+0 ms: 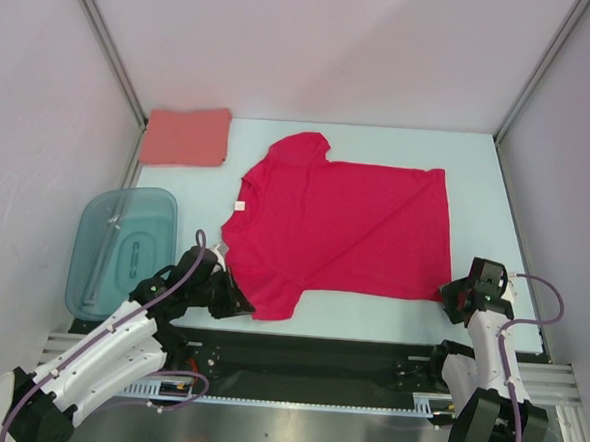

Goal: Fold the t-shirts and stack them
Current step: Fold the tshirt

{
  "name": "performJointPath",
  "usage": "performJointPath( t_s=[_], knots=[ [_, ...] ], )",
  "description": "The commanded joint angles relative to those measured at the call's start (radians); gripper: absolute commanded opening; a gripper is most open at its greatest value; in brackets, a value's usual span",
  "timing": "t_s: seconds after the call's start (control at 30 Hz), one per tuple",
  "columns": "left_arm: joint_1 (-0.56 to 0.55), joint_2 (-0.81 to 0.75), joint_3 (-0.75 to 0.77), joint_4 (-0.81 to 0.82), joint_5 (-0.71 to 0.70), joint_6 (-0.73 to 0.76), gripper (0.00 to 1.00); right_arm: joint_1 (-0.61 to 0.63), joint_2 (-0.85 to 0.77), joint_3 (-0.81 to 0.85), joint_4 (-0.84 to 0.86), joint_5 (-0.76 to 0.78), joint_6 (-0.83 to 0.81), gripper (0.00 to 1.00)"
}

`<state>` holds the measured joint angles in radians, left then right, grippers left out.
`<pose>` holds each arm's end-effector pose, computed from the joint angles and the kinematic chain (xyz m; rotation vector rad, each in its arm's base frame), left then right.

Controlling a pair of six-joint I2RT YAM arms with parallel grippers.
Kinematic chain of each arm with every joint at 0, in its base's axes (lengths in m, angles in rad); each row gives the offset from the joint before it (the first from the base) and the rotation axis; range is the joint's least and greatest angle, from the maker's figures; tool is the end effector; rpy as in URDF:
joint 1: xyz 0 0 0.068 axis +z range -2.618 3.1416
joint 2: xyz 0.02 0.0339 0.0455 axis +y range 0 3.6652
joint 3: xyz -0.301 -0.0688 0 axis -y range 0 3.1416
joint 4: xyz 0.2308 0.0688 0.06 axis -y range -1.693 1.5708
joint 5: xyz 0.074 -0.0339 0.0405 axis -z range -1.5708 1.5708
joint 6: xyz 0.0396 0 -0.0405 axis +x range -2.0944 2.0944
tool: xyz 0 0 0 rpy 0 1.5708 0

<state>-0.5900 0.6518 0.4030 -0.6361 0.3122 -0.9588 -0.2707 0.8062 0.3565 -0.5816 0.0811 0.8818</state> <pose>0.0679 -0.0601 0.2110 -0.3453 2.6774 -0.9762 0.0992 -0.0309 0.1871 1.4417 2.1651 0.1157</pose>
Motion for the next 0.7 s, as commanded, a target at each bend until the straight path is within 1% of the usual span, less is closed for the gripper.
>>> performJointPath(
  t_s=[0.0, 0.13, 0.2, 0.23, 0.3, 0.33, 0.37, 0.43, 0.53, 0.67],
  knots=[
    [-0.007, -0.004, 0.057, -0.002, 0.002, 0.023, 0.00, -0.004, 0.013, -0.027, 0.009, 0.017, 0.011, 0.51],
    [-0.008, 0.000, 0.085, -0.013, 0.001, 0.041, 0.00, -0.004, 0.062, -0.025, 0.051, 0.020, 0.023, 0.48],
    [-0.008, 0.003, 0.091, -0.017, 0.002, 0.051, 0.00, -0.005, 0.088, -0.011, 0.052, 0.035, 0.025, 0.45],
    [-0.008, 0.003, 0.094, -0.019, 0.002, 0.052, 0.00, -0.005, 0.097, -0.007, 0.052, 0.046, 0.025, 0.43],
    [-0.008, -0.001, 0.095, -0.022, 0.002, 0.049, 0.00, -0.005, 0.117, 0.002, 0.054, 0.048, 0.020, 0.36],
    [-0.008, -0.006, 0.094, -0.020, 0.001, 0.048, 0.00, -0.005, 0.126, 0.005, 0.049, 0.049, 0.019, 0.23],
    [-0.007, -0.012, 0.095, -0.022, -0.004, 0.043, 0.00, -0.005, 0.128, 0.010, 0.037, 0.046, 0.019, 0.14],
    [-0.007, -0.018, 0.105, -0.024, -0.004, 0.043, 0.00, -0.005, 0.114, 0.019, -0.009, 0.048, 0.017, 0.03],
    [-0.007, -0.027, 0.117, -0.031, -0.012, 0.043, 0.00, -0.005, 0.067, 0.022, -0.079, 0.063, 0.017, 0.00],
    [-0.008, -0.024, 0.114, -0.036, 0.001, 0.035, 0.00, -0.005, 0.025, 0.022, -0.099, 0.052, 0.020, 0.00]
  ],
)
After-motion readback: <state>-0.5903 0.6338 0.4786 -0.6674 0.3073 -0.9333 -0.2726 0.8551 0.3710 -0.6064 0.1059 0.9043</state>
